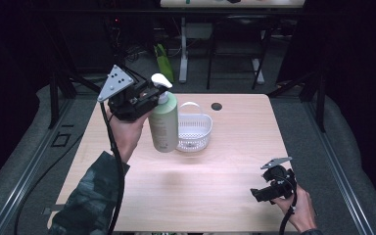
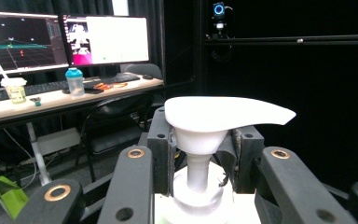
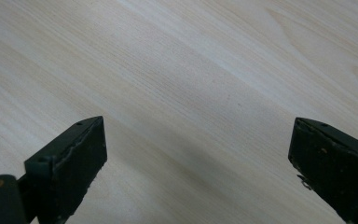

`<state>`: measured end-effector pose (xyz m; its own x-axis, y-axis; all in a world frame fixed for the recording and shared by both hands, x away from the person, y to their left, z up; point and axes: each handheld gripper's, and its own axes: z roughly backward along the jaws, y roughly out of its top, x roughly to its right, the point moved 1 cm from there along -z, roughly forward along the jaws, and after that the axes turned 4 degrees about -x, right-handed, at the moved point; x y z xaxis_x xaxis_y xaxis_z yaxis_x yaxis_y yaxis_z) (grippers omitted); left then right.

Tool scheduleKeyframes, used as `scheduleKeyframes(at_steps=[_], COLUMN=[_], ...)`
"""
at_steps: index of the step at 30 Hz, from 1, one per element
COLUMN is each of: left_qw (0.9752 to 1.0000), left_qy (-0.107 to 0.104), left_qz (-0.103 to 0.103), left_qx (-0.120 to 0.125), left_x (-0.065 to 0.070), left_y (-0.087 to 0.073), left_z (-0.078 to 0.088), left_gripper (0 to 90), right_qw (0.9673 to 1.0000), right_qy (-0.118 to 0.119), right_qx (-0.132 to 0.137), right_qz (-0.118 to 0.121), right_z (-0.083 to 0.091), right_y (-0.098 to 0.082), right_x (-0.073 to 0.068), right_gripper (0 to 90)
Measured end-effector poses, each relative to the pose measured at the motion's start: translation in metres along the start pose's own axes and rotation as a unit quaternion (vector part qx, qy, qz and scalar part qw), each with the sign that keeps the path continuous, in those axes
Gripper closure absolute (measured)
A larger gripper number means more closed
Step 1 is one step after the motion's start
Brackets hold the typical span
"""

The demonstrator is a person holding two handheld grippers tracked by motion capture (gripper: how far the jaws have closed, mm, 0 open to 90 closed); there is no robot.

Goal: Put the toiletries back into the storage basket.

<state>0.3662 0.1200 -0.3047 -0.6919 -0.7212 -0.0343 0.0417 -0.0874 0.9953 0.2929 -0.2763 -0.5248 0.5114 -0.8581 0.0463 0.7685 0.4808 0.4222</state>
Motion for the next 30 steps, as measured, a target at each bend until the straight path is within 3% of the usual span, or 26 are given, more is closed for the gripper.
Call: scheduleKeyframes(at_steps=[16, 30], left_qw=[1.0000, 0.9999], left_qy=[0.000, 0.005], left_qz=[-0.001, -0.014], left_qx=[0.009, 0.001], left_x=[-0.001, -0.005], left_y=[0.010, 0.016], left_z=[-0.021, -0.044], left_gripper=[67.6, 67.5], right_qw=[1.0000, 1.0000], right_qy=[0.000, 0.002], right_qx=[0.001, 0.000], right_qz=[0.000, 0.002], right_z=[0.000, 0.000], right_y=[-0.001, -0.001], right_x=[0.000, 0.001], right_gripper=[3.9, 4.2])
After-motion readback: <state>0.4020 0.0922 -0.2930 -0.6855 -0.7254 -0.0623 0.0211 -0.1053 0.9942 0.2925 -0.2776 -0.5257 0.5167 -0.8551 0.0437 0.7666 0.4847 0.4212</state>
